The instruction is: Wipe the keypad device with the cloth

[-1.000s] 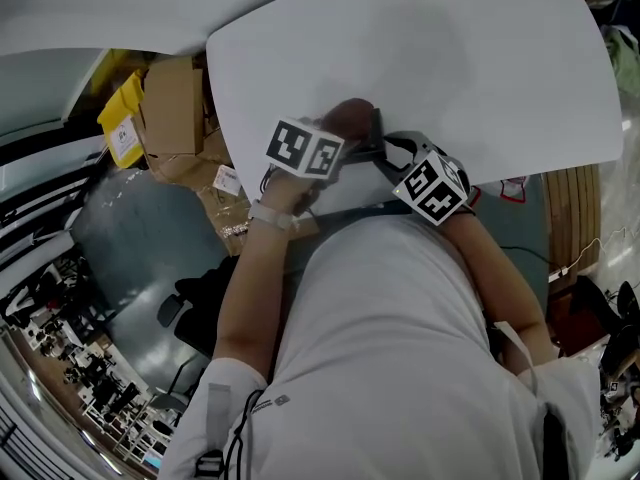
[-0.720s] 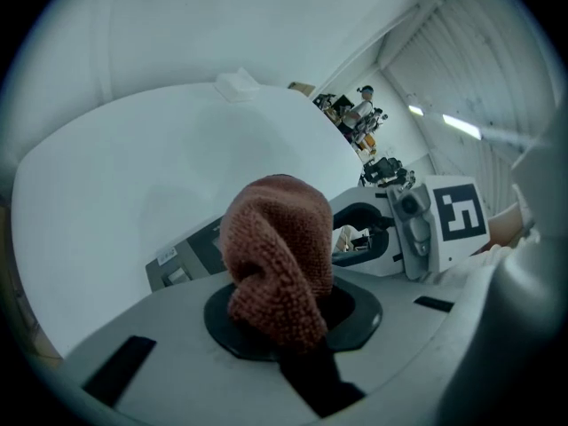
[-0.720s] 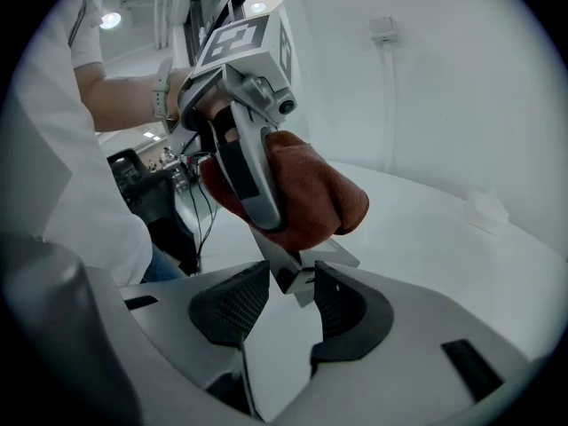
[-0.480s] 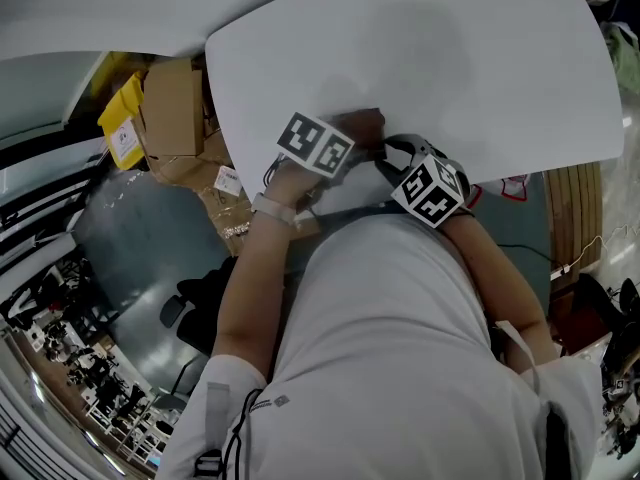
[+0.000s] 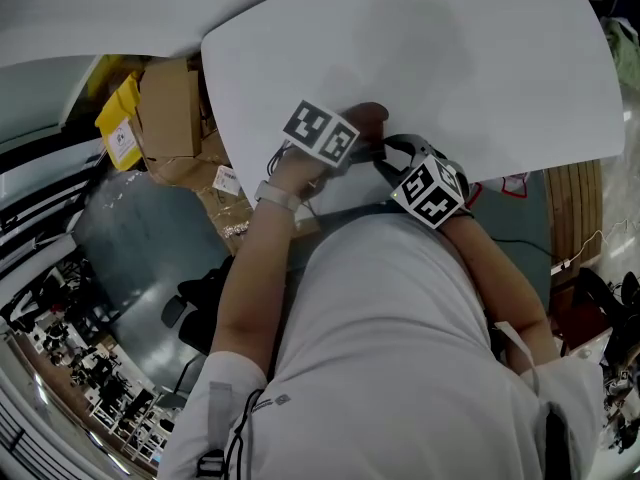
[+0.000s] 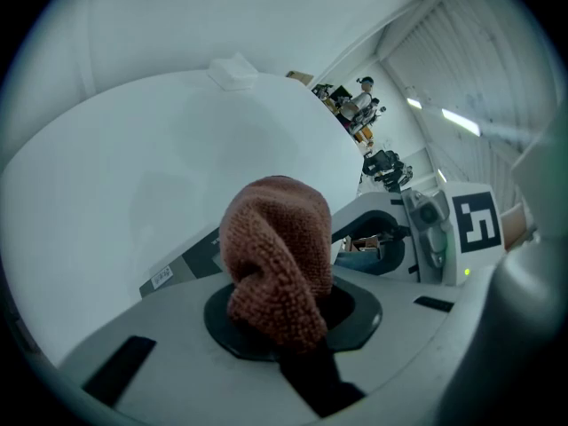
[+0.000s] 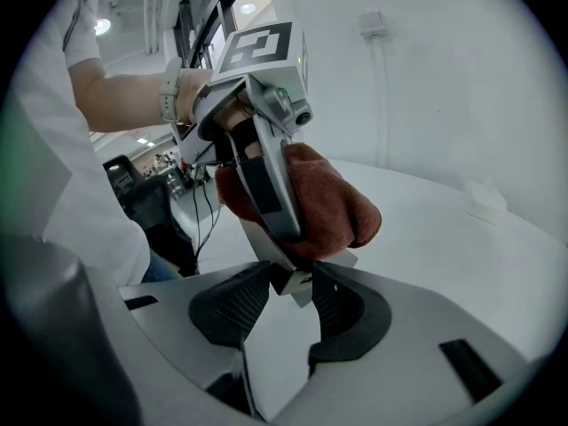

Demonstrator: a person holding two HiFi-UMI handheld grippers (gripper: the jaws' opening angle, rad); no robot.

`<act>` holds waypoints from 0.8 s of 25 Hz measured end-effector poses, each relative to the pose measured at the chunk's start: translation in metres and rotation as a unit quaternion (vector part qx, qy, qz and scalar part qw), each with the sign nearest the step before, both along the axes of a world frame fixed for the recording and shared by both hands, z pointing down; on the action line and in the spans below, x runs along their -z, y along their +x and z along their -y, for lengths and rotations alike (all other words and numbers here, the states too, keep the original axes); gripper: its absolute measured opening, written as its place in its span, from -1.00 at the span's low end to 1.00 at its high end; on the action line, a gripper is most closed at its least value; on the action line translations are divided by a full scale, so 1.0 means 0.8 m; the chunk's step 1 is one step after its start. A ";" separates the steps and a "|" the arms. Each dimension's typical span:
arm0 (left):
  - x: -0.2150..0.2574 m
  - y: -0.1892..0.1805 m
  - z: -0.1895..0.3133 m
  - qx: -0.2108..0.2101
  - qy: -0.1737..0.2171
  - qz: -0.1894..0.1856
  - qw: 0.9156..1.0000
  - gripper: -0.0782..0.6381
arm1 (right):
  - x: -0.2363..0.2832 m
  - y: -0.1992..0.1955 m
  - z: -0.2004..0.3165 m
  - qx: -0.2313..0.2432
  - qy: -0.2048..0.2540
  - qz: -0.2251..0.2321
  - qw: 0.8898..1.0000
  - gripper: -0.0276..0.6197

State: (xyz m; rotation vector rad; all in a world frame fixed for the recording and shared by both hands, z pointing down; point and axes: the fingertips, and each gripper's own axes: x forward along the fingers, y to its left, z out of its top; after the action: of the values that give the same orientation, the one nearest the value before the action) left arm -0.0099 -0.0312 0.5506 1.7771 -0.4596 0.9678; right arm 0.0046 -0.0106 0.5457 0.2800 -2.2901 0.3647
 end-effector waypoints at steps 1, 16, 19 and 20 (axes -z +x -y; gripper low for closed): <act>-0.002 0.000 0.002 0.003 -0.001 -0.001 1.000 -0.61 | 0.000 0.000 0.000 0.000 -0.001 0.001 1.000 -0.44; -0.050 -0.004 0.047 0.043 -0.027 0.002 0.999 -0.61 | -0.003 -0.001 0.000 -0.006 -0.018 0.009 1.000 -0.44; -0.060 -0.006 0.057 0.051 -0.028 0.010 0.998 -0.61 | -0.003 -0.002 0.000 -0.006 -0.021 0.011 1.000 -0.44; -0.062 -0.006 0.059 0.052 -0.029 0.011 0.998 -0.61 | -0.003 -0.001 0.000 -0.006 -0.022 0.011 1.000 -0.44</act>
State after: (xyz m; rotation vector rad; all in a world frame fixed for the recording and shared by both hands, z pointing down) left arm -0.0146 -0.0786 0.6003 1.6749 -0.5283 0.9192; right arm 0.0035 -0.0105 0.5482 0.2697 -2.2992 0.4268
